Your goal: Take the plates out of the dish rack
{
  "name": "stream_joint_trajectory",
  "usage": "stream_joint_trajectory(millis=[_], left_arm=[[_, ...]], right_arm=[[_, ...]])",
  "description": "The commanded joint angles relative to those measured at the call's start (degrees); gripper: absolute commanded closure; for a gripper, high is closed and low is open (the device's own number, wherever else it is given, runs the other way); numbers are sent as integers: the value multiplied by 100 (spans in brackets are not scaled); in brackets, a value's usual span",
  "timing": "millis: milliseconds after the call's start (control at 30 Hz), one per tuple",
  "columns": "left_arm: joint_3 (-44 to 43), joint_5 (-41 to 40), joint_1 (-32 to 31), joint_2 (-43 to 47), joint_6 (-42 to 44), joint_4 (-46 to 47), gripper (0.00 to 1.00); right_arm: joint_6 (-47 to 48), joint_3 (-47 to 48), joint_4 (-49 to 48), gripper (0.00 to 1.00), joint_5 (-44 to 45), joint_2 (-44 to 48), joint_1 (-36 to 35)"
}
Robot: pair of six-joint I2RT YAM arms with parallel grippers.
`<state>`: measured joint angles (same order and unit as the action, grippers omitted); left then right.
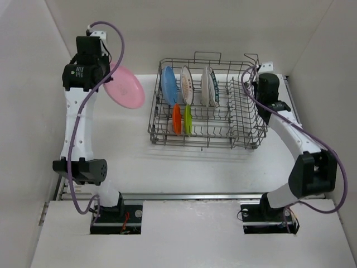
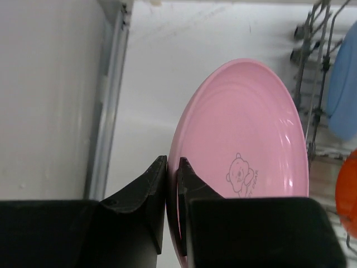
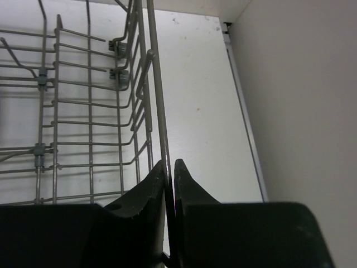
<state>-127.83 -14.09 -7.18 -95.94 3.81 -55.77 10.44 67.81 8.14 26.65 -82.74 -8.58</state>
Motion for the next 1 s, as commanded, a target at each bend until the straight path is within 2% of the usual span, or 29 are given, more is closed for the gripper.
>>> stream_joint_trajectory(millis=[0,33,100,133,167,200,367,533,667,800,967], left_arm=[[722,1574,471,198,-381,294,100],[1090,1724,716,199,-381,364,100],[1417,2163,972,199,-460,584,100],[1723,2330,1103,129,-460,689,100],[1866,2601,1366,33,-513,934,100],[1998,2700,1499,-38,-609,1067,100],[2430,3271,2088,-774,-602,1814,100],[2684,3386,2142,-1234,-312,2358,100],[3097,3307,2212,-1357,-311,2887,100],[3221,3150,2212,-1620,-311,3037,100],[3150,2816,2212,-1989,-250,2756,100]], right_arm=[[222,943,-1728,100,490,-635,172],[222,1101,-1728,100,542,-777,172],[222,1574,-1510,80,604,-1119,172],[222,1734,-1352,63,474,-1191,172],[91,1866,-1202,37,368,-1192,172],[21,2033,-966,1,201,-1192,172],[-296,1903,-771,0,-168,-718,111],[-411,1525,-656,0,-783,-85,-328],[-603,1253,-542,0,-1749,196,-924],[-727,1252,-103,0,-2925,-74,-1434],[-1367,1472,530,2,-3474,-742,-1770]])
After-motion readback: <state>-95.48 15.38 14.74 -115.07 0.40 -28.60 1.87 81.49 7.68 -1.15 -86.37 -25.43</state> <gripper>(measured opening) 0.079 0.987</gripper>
